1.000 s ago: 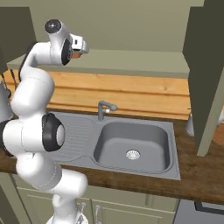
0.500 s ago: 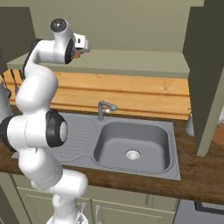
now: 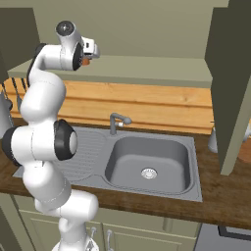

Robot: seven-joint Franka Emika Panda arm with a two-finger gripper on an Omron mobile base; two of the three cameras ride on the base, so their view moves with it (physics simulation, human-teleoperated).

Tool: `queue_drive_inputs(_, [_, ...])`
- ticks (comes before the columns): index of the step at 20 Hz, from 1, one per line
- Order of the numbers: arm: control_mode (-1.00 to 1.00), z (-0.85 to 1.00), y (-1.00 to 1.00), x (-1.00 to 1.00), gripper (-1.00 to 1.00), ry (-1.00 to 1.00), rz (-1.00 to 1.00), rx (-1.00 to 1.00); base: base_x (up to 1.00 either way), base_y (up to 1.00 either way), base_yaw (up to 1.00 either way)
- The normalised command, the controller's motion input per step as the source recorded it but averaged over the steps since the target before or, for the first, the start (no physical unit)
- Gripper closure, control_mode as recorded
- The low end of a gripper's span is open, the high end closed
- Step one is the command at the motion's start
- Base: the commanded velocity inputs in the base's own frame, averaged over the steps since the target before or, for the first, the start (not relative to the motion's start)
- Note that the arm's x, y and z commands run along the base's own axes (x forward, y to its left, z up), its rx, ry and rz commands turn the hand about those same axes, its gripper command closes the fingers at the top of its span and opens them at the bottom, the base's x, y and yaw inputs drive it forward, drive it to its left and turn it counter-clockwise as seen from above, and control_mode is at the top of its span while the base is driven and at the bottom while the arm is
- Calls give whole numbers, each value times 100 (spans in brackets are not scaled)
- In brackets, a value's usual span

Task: From the different types of pastries on the counter, select a croissant and place it on the cutting board. Then retrieve a jar of jam from the cabinet and place it alongside the croissant on the cutting board.

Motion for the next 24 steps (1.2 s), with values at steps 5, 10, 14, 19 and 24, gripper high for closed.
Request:
queue_drive_inputs(5, [-100, 0, 2, 1, 100, 0, 1, 0, 0, 0, 0])
queue_drive_inputs(10, [-100, -1, -1, 0, 100, 0, 4, 0, 0, 0, 0])
queue_drive_inputs(14, [-100, 1, -8, -23, 100, 0, 3, 0, 0, 0, 0])
queue_drive_inputs(19, [-100, 20, -35, -98, 100, 0, 0, 0, 0, 0, 0])
queue_drive_inputs(24, [-100, 25, -35, -100, 100, 0, 0, 0, 0, 0, 0])
